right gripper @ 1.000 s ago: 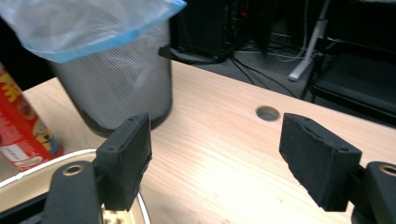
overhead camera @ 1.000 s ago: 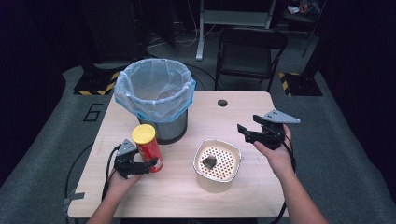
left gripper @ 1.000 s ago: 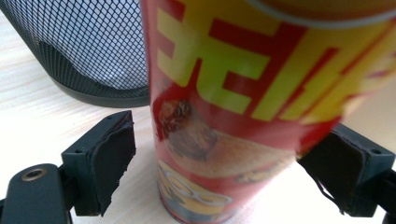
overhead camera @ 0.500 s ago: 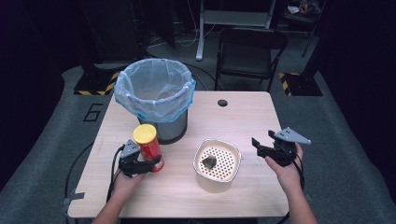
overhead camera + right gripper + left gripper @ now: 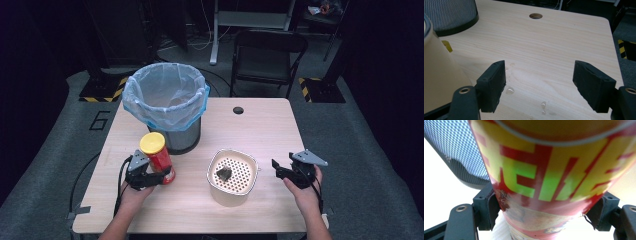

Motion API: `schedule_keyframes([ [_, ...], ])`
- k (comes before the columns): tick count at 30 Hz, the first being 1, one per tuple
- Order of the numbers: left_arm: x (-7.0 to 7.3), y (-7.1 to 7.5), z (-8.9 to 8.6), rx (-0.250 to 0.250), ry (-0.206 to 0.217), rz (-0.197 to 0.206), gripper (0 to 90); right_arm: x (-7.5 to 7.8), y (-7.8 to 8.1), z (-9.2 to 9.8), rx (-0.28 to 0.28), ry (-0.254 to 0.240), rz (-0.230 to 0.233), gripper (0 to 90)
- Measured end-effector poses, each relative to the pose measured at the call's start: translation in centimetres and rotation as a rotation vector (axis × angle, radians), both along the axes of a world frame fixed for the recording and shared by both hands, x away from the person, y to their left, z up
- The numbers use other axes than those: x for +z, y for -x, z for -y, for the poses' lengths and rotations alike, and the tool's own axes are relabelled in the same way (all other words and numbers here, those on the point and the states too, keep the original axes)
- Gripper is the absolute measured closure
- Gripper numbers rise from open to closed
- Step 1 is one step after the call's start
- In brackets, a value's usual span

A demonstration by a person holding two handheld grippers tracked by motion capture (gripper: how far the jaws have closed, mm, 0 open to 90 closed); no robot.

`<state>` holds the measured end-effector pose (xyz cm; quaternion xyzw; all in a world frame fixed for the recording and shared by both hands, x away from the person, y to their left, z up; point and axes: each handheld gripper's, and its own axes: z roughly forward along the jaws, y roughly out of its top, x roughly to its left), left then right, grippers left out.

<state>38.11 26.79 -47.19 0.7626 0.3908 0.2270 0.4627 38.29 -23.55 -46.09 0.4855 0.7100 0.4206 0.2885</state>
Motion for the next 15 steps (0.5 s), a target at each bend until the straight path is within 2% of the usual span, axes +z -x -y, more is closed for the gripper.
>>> schedule_keyframes([
  [4, 1.2, 0.4, -0.3, -0.008, 0.025, -0.001, 24.1, -0.7, 0.0, -0.1, 0.0, 0.001, -0.015, 27.1],
  [5, 2.2, 0.7, -0.5, -0.022, 0.034, -0.002, 24.1, -0.9, 0.0, -0.2, 0.002, -0.004, -0.019, 27.1],
  [7, 3.2, 0.9, -0.6, -0.03, 0.037, -0.004, 24.1, -1.3, -0.1, -0.4, 0.007, 0.011, -0.025, 27.7],
  [8, 3.2, 0.9, -0.6, -0.03, 0.037, -0.004, 24.1, -1.4, -0.1, -0.4, 0.008, 0.015, -0.03, 27.7],
  [12, 5.0, 1.3, -0.9, -0.05, 0.036, -0.038, 24.1, -1.8, -0.1, -0.5, 0.012, 0.009, -0.045, 28.0],
  [15, 6.4, 1.6, -0.8, -0.066, 0.029, -0.038, 24.1, -2.0, -0.1, -0.6, 0.011, 0.021, -0.045, 28.0],
])
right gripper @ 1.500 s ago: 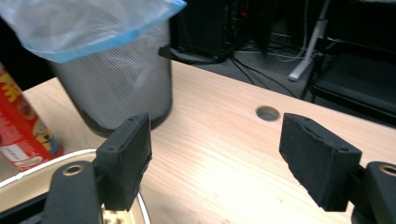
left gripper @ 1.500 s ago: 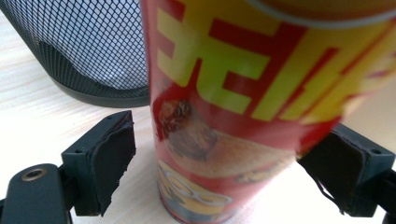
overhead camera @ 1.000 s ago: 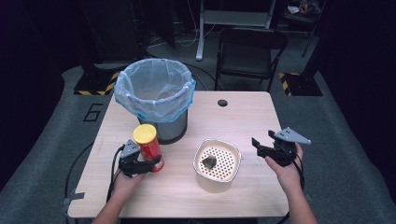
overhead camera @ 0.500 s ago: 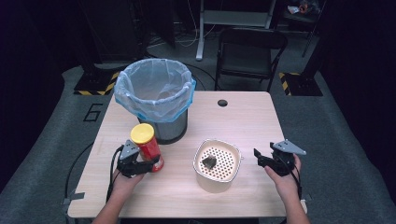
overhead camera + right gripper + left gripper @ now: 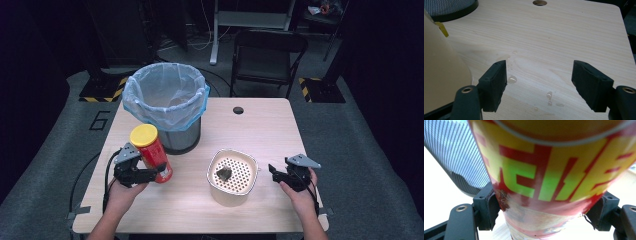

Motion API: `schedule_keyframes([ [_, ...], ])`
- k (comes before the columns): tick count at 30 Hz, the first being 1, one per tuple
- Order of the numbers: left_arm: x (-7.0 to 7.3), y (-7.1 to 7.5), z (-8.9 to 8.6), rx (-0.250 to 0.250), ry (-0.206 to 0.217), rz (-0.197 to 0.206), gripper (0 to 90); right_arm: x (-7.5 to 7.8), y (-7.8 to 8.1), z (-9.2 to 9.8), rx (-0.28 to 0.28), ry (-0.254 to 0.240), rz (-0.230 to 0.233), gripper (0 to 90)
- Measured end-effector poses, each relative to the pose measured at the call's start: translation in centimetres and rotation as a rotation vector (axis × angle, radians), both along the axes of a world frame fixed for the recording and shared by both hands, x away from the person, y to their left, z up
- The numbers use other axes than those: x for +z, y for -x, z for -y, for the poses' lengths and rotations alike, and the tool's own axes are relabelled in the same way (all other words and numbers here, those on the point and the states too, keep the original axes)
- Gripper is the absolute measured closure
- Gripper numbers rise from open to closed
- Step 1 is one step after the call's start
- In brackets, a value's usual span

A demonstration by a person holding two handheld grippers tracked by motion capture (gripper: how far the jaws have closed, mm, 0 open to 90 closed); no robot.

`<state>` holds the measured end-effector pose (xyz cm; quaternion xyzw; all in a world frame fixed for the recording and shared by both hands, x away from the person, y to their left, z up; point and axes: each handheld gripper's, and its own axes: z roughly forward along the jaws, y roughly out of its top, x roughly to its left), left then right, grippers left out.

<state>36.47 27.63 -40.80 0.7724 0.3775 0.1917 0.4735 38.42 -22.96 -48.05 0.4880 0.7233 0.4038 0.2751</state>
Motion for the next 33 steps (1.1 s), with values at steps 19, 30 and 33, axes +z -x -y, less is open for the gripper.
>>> schedule_keyframes([
  [19, 11.3, -0.5, 0.2, -0.06, -0.003, 0.002, 24.1, -0.6, 0.1, 0.3, 0.005, 0.001, -0.024, 29.7],
  [30, 16.3, -2.4, 1.4, -0.092, -0.003, 0.012, 24.1, -0.7, 0.1, 0.2, 0.018, 0.021, -0.03, 30.4],
  [33, 17.3, -3.0, 1.7, -0.095, 0.0, 0.016, 24.1, -0.7, 0.2, 0.3, 0.017, 0.011, -0.029, 30.4],
])
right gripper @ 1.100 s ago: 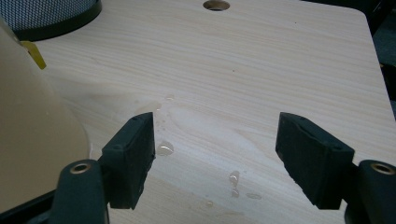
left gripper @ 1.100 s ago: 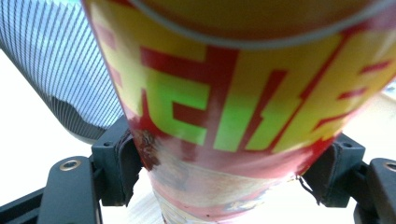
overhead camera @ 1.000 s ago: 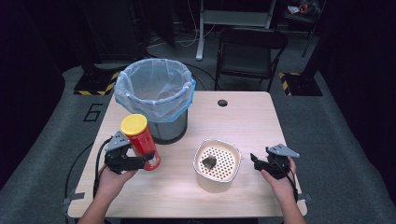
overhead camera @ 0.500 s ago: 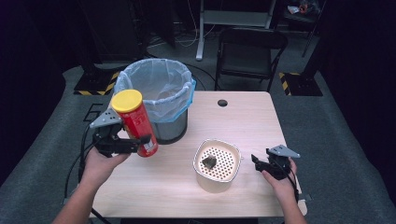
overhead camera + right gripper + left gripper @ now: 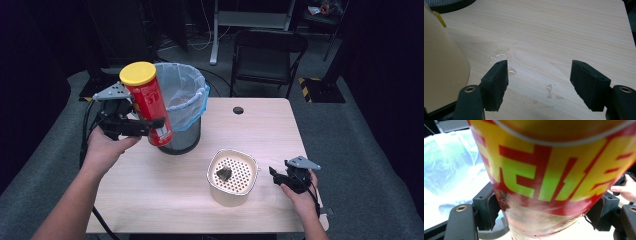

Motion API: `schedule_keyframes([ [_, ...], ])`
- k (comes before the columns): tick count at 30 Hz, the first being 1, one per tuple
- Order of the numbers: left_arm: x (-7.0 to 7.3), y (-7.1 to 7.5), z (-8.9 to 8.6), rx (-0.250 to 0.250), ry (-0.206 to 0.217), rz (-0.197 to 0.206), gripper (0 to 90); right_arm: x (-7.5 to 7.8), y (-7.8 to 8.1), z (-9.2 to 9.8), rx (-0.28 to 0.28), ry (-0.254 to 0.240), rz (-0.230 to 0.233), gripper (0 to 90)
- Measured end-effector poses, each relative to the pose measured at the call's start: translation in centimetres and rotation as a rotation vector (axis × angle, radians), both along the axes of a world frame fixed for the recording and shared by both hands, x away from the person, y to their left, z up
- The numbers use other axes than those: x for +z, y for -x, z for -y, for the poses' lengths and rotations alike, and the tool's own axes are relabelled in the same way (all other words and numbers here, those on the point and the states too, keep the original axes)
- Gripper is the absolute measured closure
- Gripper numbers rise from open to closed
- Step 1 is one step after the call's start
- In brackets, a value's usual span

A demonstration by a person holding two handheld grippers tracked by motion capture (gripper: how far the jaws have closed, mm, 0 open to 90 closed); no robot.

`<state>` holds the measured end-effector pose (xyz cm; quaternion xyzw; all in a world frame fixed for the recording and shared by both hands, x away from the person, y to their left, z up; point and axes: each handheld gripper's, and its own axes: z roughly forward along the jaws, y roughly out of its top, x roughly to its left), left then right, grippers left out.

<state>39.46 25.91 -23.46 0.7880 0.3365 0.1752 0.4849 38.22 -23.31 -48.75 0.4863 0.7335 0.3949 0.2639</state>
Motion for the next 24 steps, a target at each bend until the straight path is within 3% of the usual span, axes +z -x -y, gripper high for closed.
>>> schedule_keyframes([
  [3, 0.7, -0.6, 0.3, 0.004, 0.004, -0.002, 24.1, -0.1, 0.0, 0.2, -0.004, 0.001, -0.003, 30.4],
  [17, 4.3, -3.6, 2.0, 0.036, -0.05, 0.014, 24.1, -0.5, 0.0, 0.9, -0.028, -0.016, -0.023, 30.7],
  [24, 5.2, -5.0, 2.4, 0.064, -0.046, 0.016, 24.1, -0.7, 0.0, 0.7, -0.023, -0.008, -0.031, 30.9],
])
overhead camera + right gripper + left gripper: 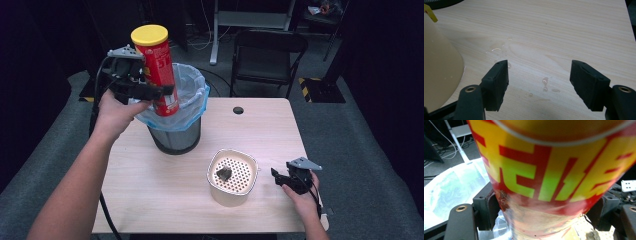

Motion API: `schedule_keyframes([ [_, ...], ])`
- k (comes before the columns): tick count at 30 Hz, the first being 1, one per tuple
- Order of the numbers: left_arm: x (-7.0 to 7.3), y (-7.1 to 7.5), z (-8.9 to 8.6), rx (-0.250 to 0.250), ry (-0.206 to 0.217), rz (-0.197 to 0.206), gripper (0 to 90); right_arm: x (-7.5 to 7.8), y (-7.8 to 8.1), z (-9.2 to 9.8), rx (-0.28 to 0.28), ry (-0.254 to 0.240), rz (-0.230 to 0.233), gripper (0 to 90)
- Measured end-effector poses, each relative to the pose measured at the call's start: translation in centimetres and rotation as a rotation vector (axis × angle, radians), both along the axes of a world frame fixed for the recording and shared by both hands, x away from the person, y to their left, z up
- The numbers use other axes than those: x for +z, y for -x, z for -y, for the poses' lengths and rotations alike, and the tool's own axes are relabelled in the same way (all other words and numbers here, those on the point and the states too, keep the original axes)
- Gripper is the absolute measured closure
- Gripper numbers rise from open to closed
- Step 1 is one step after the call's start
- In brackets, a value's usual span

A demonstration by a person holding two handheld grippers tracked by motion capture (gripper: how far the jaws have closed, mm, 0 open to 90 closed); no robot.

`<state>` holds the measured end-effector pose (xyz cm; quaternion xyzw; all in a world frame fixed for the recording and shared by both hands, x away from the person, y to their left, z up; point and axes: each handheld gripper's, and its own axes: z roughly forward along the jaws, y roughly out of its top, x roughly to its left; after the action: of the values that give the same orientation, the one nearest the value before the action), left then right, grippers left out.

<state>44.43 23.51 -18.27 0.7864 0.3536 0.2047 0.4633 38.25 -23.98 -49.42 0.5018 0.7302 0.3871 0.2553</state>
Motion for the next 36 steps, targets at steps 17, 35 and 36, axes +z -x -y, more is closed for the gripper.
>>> schedule_keyframes([
  [17, -2.2, -4.7, -0.2, 0.118, 0.019, -0.005, 24.1, -0.4, -0.1, -0.2, 0.012, 0.012, -0.008, 31.3],
  [35, -6.2, -8.8, -0.5, 0.211, 0.033, -0.079, 24.0, -0.4, -0.1, -0.4, 0.02, 0.02, 0.002, 31.3],
  [36, -6.3, -9.0, -0.4, 0.213, 0.028, -0.09, 23.9, -0.5, -0.1, -0.5, 0.013, 0.017, 0.004, 31.3],
])
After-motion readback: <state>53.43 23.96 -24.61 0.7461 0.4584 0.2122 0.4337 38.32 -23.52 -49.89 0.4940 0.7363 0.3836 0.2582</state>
